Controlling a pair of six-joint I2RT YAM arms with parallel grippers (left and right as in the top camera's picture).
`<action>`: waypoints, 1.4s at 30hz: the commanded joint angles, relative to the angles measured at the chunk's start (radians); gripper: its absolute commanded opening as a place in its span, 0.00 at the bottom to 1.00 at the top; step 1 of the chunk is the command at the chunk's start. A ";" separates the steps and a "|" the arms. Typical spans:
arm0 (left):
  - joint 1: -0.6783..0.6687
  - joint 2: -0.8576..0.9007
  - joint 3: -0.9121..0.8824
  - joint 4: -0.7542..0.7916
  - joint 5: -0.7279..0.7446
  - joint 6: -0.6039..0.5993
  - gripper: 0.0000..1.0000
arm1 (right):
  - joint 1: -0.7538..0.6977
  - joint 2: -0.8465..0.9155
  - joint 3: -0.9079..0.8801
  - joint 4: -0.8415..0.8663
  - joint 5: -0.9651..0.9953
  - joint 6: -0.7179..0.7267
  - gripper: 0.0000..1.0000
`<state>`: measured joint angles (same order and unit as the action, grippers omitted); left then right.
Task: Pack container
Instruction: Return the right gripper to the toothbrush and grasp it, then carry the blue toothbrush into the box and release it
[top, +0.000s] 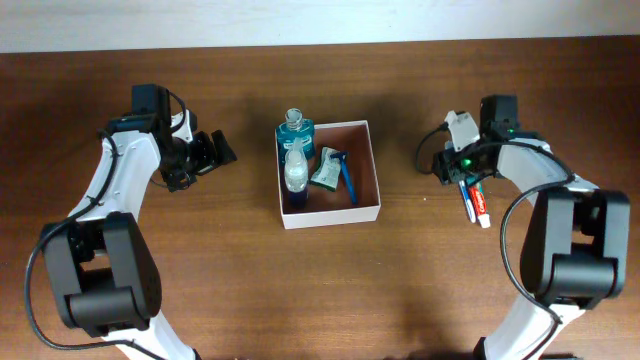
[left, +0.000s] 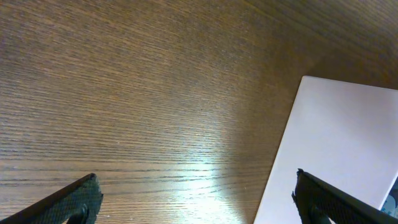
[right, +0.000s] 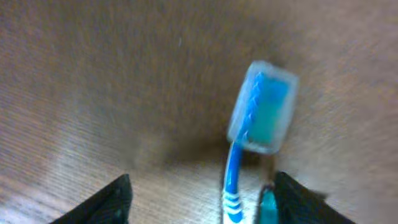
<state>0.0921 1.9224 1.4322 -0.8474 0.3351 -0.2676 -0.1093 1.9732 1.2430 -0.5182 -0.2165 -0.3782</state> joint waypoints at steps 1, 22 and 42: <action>0.002 0.009 -0.005 0.001 -0.003 0.012 0.99 | 0.005 0.010 -0.002 -0.028 -0.016 -0.010 0.60; 0.002 0.009 -0.005 0.001 -0.003 0.011 1.00 | 0.004 0.010 0.002 -0.092 -0.021 0.024 0.09; 0.002 0.009 -0.005 0.001 -0.003 0.011 0.99 | 0.193 -0.034 0.529 -0.477 -0.247 0.370 0.08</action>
<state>0.0921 1.9224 1.4322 -0.8478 0.3351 -0.2676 0.0288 1.9663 1.7504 -0.9981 -0.4332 -0.0509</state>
